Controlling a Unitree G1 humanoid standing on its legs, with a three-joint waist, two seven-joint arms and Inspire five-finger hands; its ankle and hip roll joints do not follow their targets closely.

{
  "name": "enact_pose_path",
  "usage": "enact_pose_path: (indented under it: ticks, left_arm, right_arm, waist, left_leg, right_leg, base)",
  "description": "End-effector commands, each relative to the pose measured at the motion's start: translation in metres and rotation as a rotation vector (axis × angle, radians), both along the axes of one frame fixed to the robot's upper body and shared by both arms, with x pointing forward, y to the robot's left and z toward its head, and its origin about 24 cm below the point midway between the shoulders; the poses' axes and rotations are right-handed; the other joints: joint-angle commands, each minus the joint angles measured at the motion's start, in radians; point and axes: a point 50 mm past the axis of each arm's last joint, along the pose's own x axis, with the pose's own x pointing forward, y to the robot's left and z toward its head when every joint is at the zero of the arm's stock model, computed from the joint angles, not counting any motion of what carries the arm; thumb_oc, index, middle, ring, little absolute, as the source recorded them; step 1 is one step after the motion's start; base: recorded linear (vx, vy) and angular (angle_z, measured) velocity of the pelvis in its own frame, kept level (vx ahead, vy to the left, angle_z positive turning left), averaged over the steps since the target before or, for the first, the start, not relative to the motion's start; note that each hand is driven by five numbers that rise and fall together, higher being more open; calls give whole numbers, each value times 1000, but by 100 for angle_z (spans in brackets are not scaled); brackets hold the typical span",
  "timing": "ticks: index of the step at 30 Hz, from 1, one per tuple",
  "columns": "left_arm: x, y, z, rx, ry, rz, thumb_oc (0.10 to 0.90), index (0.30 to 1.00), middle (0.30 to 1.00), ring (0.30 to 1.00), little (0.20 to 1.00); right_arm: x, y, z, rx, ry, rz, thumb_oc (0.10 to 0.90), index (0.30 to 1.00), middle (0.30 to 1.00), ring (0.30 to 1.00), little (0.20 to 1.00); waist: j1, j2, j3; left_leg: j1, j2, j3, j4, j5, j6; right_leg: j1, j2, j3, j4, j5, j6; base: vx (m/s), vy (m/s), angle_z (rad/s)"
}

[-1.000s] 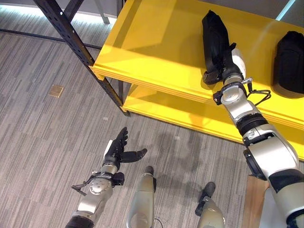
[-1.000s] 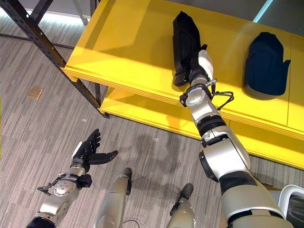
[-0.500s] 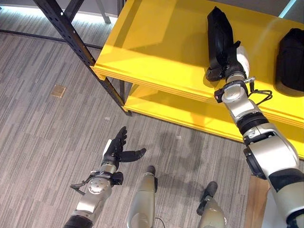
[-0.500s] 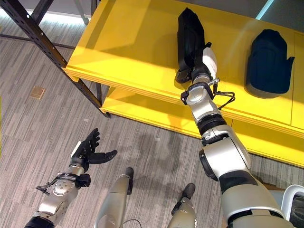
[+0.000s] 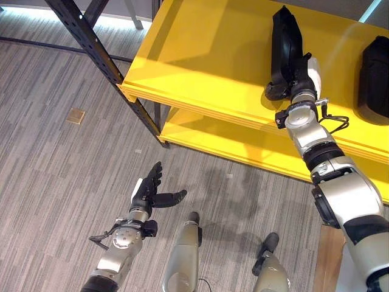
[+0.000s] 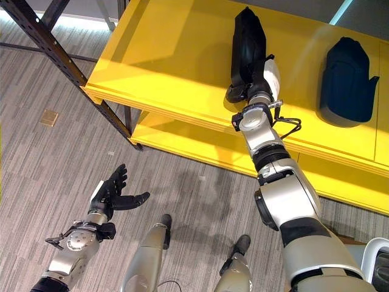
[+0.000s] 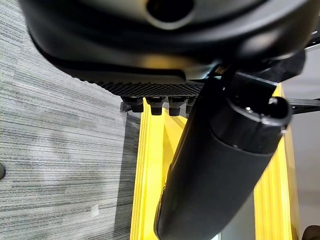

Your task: Move parts from the plastic box to the shelf.

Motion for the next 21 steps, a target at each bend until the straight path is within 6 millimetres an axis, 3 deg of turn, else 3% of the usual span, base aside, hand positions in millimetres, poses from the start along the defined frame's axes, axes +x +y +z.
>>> enact_pose_path:
  ticks: [1, 19, 20, 21]
  left_arm:
    - [7, -8, 37, -24, -202, -54, 900, 1000, 1000, 1000, 1000]
    - [9, -8, 41, -15, -215, -64, 900, 1000, 1000, 1000, 1000]
    - [8, -7, 41, -17, -215, -62, 900, 1000, 1000, 1000, 1000]
    - [8, -7, 41, -17, -215, -62, 900, 1000, 1000, 1000, 1000]
  right_arm:
    - [-3, -1, 60, 43, -190, -18, 400, 300, 300, 300, 300]
    - [-5, -3, 71, 78, -224, -36, 400, 300, 300, 300, 300]
    - [-5, -2, 72, 75, -227, -23, 900, 1000, 1000, 1000, 1000]
    - [-5, -2, 72, 75, -227, -23, 900, 1000, 1000, 1000, 1000]
  waist:
    - [18, 29, -25]
    - [18, 32, -28]
    - [19, 32, -29]
    - [19, 32, -29]
  left_leg:
    - [-19, 24, -24, -126, 74, -25]
    - [-33, 18, -24, -124, 75, -22]
    - [-35, 17, -24, -123, 75, -22]
    - [-35, 17, -25, -123, 75, -22]
  right_leg:
    - [37, -38, 18, 167, -174, 24]
    - [32, -42, 15, 161, -166, 27]
    - [31, -42, 15, 163, -168, 27]
    - [31, -42, 15, 163, -168, 27]
  base:
    - [0, 0, 0]
    - [0, 0, 0]
    - [0, 0, 0]
    - [0, 0, 0]
